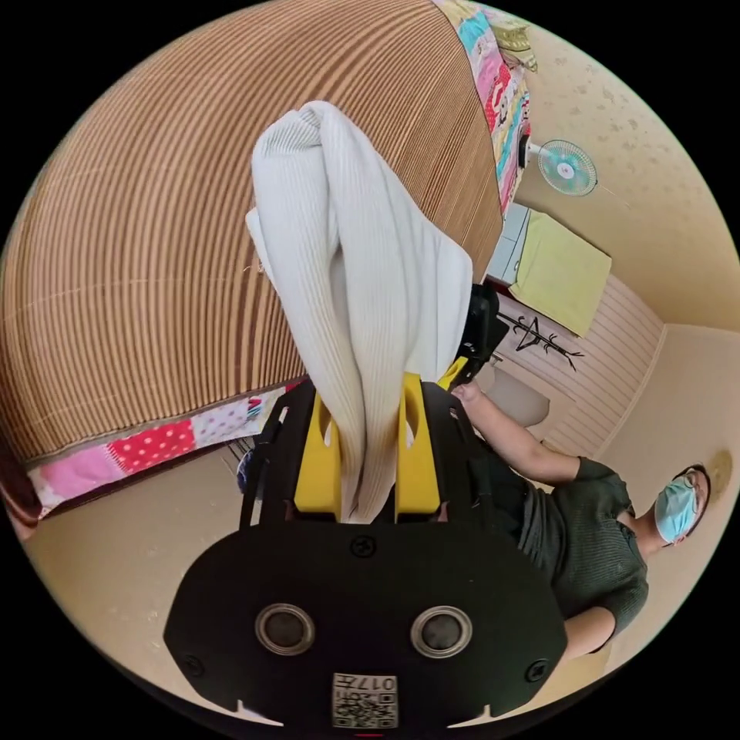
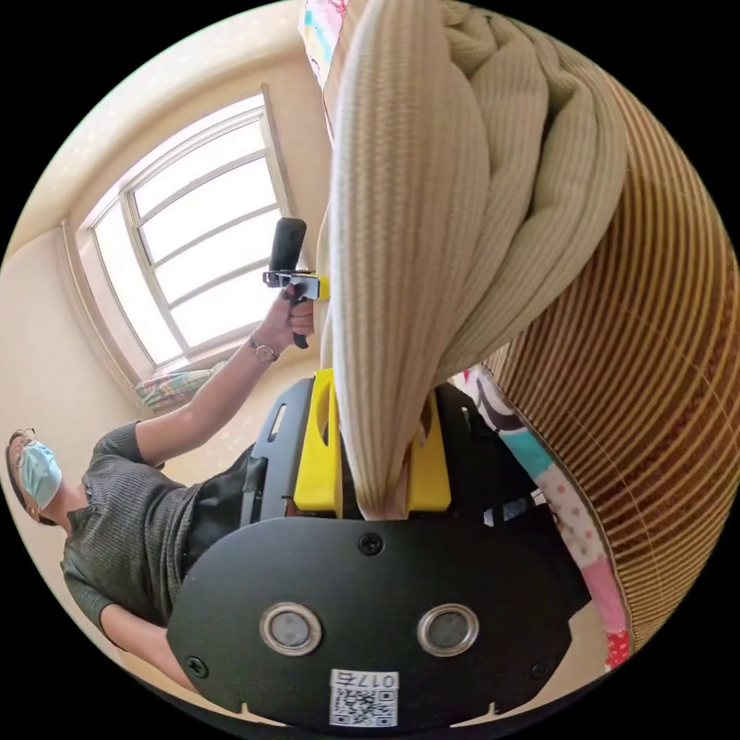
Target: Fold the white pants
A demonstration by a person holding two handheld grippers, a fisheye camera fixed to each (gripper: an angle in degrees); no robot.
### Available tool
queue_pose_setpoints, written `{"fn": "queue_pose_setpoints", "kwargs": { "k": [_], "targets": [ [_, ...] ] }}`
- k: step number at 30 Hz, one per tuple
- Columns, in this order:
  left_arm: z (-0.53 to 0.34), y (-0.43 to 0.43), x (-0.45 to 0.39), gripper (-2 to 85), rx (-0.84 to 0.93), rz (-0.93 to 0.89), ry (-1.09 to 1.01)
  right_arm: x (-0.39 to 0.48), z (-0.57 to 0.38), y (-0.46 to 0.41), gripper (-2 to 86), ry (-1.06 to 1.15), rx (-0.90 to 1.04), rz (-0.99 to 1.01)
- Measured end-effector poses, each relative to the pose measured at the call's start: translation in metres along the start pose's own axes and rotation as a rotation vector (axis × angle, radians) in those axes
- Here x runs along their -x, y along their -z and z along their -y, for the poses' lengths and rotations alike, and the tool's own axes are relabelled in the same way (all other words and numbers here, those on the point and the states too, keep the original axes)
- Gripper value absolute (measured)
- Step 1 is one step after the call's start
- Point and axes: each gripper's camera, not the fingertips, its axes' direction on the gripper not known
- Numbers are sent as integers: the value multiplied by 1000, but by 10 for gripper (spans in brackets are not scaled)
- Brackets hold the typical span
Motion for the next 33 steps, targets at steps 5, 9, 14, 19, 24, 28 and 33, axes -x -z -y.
{"fn": "queue_pose_setpoints", "kwargs": {
  "k": [5,9,14,19,24,28,33],
  "targets": [
    [-88,164,20,111,-95,82,-30,80,96,-126,116,172,124,19],
    [-139,270,25,113,-210,154,-32,155,183,-225,122,283,149,-9],
    [-185,371,93,166,-451,248,348,160,272,-316,142,95,144,-150],
    [-247,345,180,157,-670,266,645,62,267,-306,94,-189,142,-347],
    [-304,209,265,22,-683,194,743,12,155,-199,23,-189,16,-393],
    [-353,19,325,-1,-409,-54,955,1,21,-95,9,-451,-199,-590],
    [-398,-152,303,-9,-403,-378,1163,32,-109,-40,6,-556,-611,-531]
  ]
}}
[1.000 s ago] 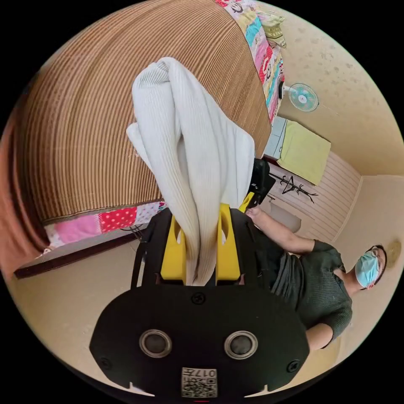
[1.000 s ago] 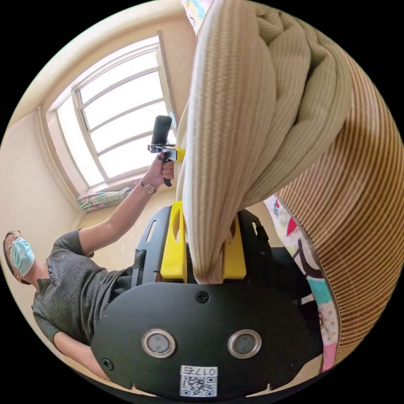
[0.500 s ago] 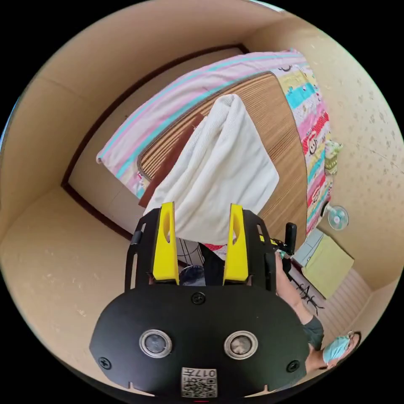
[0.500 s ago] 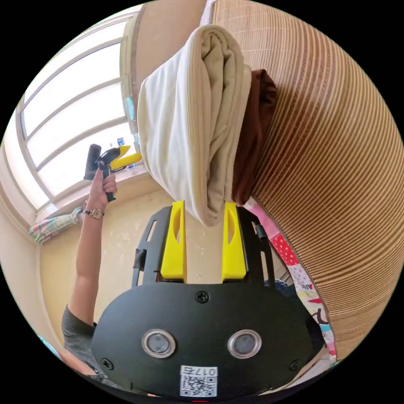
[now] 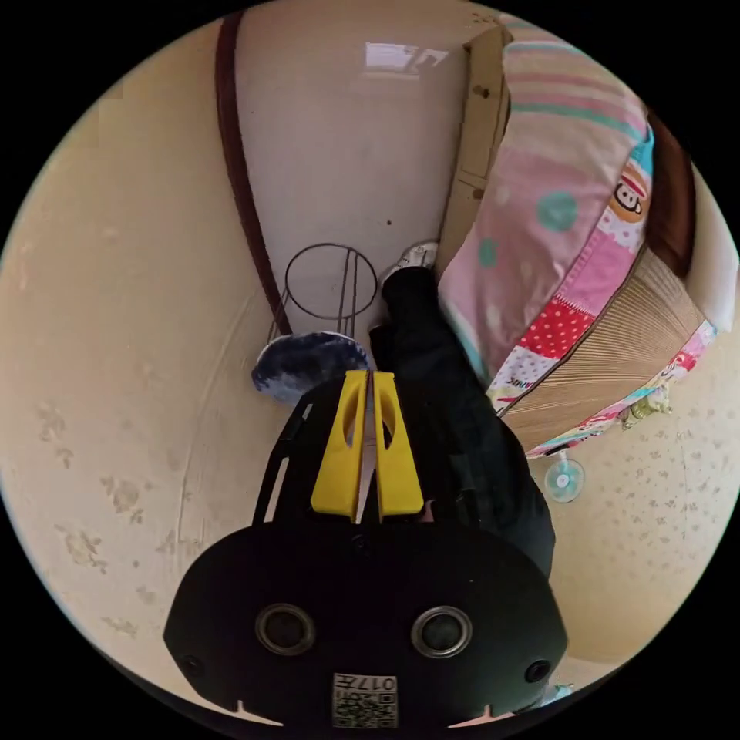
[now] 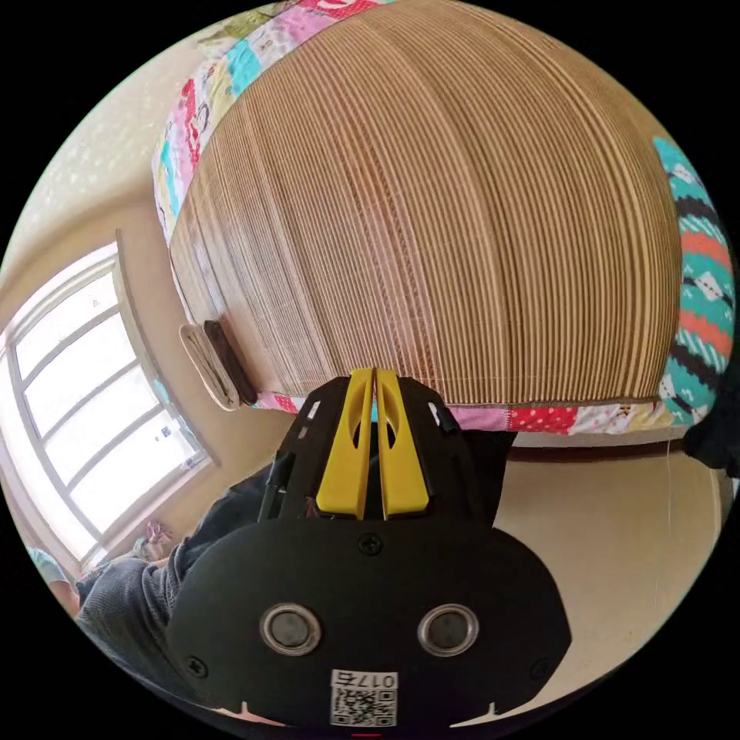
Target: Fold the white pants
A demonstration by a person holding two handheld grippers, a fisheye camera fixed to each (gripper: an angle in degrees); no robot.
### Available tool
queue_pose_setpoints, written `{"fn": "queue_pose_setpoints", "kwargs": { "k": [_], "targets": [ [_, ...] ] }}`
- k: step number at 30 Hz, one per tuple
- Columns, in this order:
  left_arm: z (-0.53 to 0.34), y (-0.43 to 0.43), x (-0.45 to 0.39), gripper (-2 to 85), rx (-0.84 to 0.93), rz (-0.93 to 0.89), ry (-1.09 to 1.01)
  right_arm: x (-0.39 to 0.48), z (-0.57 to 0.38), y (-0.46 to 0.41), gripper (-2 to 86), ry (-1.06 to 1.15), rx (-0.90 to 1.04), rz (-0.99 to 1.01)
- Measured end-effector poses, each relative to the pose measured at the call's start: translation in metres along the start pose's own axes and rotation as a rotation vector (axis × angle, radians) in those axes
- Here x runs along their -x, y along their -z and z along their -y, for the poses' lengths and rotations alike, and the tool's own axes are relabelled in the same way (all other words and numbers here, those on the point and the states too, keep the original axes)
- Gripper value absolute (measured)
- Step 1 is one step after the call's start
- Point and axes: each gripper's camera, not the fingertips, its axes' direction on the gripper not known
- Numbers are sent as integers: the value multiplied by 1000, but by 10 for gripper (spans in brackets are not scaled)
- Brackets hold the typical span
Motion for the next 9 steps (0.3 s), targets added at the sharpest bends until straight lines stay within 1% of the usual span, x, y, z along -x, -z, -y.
{"fn": "queue_pose_setpoints", "kwargs": {
  "k": [1,2,4,6,7,8,9],
  "targets": [
    [-13,-26,6,-9,4,-89,27,-10,-18,13,5,-24,-73,26],
    [-23,-47,3,-9,8,-168,37,-15,-26,16,5,-34,-101,34],
    [-28,-72,-18,-10,24,-237,16,-29,-53,15,5,-76,-152,52],
    [-25,-84,-57,-10,47,-235,-43,-39,-70,6,5,-108,-154,59],
    [-22,-88,-94,-10,68,-201,-125,-45,-79,0,6,-129,-158,60],
    [-22,-90,-142,-10,92,-147,-269,-48,-83,-3,6,-141,-160,60],
    [-25,-90,-168,-10,103,-107,-372,-56,-92,-5,7,-177,-169,42]
  ]
}}
